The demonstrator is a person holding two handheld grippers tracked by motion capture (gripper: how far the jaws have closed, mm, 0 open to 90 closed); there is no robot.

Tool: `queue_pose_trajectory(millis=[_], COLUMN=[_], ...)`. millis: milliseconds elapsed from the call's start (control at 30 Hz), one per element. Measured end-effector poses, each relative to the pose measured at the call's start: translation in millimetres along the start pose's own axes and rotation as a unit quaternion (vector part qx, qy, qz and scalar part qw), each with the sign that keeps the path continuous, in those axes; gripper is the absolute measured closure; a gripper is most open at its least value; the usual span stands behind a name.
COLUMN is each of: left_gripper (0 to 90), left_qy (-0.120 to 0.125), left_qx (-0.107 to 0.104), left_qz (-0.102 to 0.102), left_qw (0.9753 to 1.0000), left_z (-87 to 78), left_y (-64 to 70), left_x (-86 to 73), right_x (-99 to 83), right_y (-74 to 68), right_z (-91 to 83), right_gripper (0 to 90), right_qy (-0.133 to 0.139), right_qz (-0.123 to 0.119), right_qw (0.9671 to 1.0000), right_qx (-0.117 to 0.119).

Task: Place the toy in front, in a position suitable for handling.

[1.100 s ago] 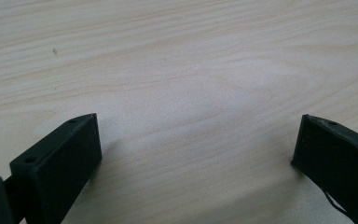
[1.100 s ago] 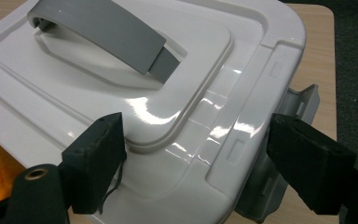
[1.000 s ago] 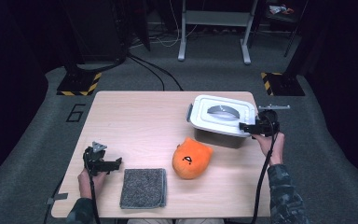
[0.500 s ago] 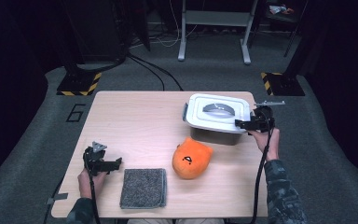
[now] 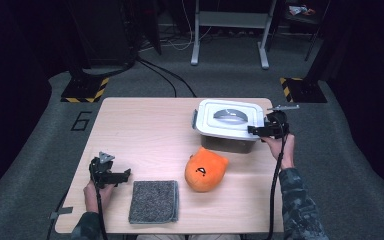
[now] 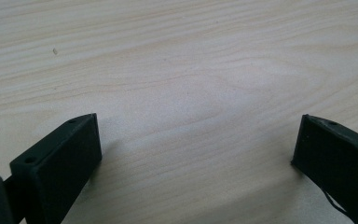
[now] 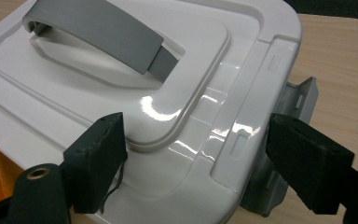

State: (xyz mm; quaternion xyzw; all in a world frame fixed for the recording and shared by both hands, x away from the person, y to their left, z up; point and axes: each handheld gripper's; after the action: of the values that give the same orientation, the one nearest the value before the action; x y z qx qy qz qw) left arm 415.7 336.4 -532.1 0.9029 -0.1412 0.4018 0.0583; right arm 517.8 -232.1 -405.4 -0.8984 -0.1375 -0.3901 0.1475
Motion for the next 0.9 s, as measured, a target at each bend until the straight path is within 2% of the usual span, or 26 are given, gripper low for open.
queue_pose_trajectory(millis=[67, 100, 133, 233, 400, 467, 667, 900], left_gripper=[0.5, 0.5, 0.5, 0.5, 0.5, 0.5, 0.5, 0.5], left_qy=[0.000, -0.005, -0.005, -0.005, -0.005, -0.005, -0.006, -0.005], left_qx=[0.000, -0.001, -0.001, -0.001, 0.000, 0.000, 0.000, -0.001], left_qz=[-0.001, 0.005, 0.004, 0.004, 0.006, 0.006, 0.005, 0.003], left_qw=[1.0000, 1.0000, 1.0000, 1.0000, 1.0000, 1.0000, 1.0000, 1.0000], left_z=[0.0, -0.8, -0.7, -0.6, -0.7, -0.7, -0.6, -0.4], left_y=[0.1, -0.6, -0.5, -0.5, -0.7, -0.6, -0.4, -0.1], left_x=[0.0, 0.2, 0.2, 0.2, 0.3, 0.3, 0.5, 0.4], right_x=[1.8, 2.4, 3.0, 4.1, 10.1, 11.8, 16.0, 20.2], right_y=[-0.7, -2.3, -2.4, -4.7, -9.3, -13.1, -18.9, -28.0], right_z=[2.3, 2.9, 4.2, 6.2, 14.6, 16.2, 21.2, 27.0], right_gripper=[19.4, 19.5, 19.5, 19.5, 19.6, 19.7, 20.0, 20.8], right_qy=[0.002, -0.002, 0.002, 0.001, 0.000, -0.005, -0.005, -0.006], right_qz=[-0.007, 0.000, -0.005, 0.001, -0.009, -0.005, -0.019, -0.020], right_qw=[1.0000, 1.0000, 1.0000, 1.0000, 0.9999, 0.9999, 0.9997, 0.9997], right_qx=[0.002, 0.001, 0.002, 0.004, 0.013, 0.011, 0.013, 0.011])
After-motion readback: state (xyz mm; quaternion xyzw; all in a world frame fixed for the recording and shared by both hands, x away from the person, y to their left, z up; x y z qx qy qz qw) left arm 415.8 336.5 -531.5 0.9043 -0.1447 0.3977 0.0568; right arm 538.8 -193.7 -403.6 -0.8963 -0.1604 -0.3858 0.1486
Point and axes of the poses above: each handheld gripper's, and its own axes: z roughly forward along the jaws, x roughly out of its top, y roughly to its right, and after that the axes turned 1 degree about y, right-handed
